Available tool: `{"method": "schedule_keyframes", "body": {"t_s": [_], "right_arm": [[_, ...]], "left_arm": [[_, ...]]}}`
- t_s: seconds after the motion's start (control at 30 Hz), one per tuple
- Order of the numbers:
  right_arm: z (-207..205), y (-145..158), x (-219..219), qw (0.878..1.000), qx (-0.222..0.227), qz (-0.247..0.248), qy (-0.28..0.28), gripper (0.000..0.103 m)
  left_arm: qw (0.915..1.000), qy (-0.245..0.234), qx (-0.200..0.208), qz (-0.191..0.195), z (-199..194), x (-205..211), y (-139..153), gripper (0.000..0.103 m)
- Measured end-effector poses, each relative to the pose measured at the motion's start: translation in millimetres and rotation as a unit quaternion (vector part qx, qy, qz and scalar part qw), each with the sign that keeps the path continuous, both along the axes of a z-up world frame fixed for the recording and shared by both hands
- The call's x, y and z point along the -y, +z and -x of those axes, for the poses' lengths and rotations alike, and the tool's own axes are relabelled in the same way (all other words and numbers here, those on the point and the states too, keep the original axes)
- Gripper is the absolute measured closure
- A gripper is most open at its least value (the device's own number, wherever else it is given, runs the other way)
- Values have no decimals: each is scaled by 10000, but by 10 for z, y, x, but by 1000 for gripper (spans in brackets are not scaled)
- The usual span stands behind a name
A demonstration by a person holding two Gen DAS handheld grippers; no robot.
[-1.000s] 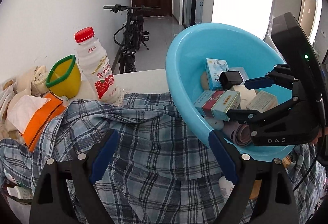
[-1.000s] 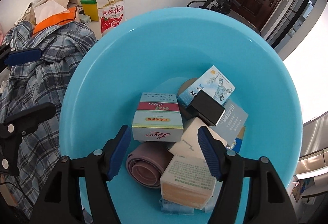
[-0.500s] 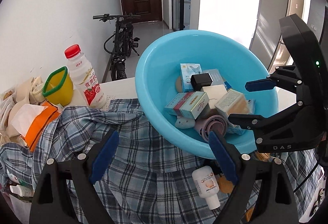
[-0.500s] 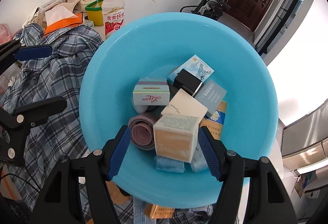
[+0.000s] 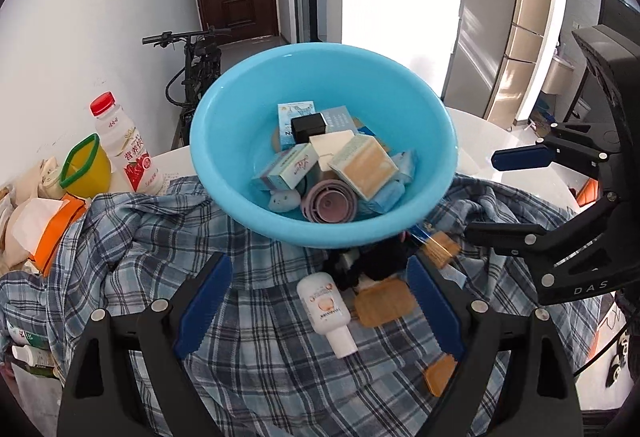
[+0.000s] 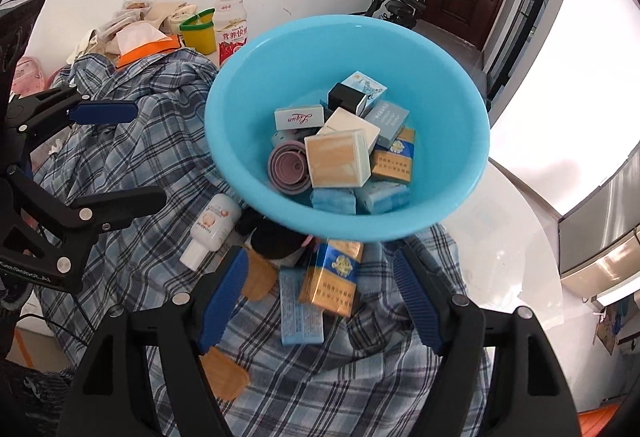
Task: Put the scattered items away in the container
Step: 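Withdraw both tools from the basin back over the shirt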
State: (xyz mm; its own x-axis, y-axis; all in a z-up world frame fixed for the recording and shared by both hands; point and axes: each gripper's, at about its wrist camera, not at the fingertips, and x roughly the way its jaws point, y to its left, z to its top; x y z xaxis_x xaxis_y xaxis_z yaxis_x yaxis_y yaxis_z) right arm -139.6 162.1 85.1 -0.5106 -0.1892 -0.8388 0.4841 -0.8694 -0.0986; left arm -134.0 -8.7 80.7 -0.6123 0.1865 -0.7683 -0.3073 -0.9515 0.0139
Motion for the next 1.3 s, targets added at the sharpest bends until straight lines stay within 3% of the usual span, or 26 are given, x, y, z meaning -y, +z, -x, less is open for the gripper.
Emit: {"method": "schedule_keyframes", "body": {"t_s": [0.27,0.4,0.6,0.8,0.93,1.13,1.3], "right_arm": [[-600,-87,-252,9986,233,450,-148,29],[-947,-94,-313,9983,-2,523,-249,29],[-1339,-195,-385,9905,184,1316,-360,27],[-1513,-340,-498,9826,-234,1534,-1023,27],[-1530,-439,-589,9731,-602,1591,-1556,27],[-1501,-553,-613,9657,-867,1630,-1825,27],[-1494,-579,-569,9626,-1170,1497,-1929,27]], "left_arm": [[9999,-13,-100,-109,-515,-18,52,12],[9995,-13,-12,-307,-756,12,0,12],[9982,36,106,-586,-1028,23,-165,12],[9963,247,129,-816,-1162,46,-334,12],[9963,501,-93,-692,-1207,31,-438,12],[9943,790,-391,-602,-1179,1,-596,12],[9930,749,-256,-882,-1124,-24,-709,12]]}}
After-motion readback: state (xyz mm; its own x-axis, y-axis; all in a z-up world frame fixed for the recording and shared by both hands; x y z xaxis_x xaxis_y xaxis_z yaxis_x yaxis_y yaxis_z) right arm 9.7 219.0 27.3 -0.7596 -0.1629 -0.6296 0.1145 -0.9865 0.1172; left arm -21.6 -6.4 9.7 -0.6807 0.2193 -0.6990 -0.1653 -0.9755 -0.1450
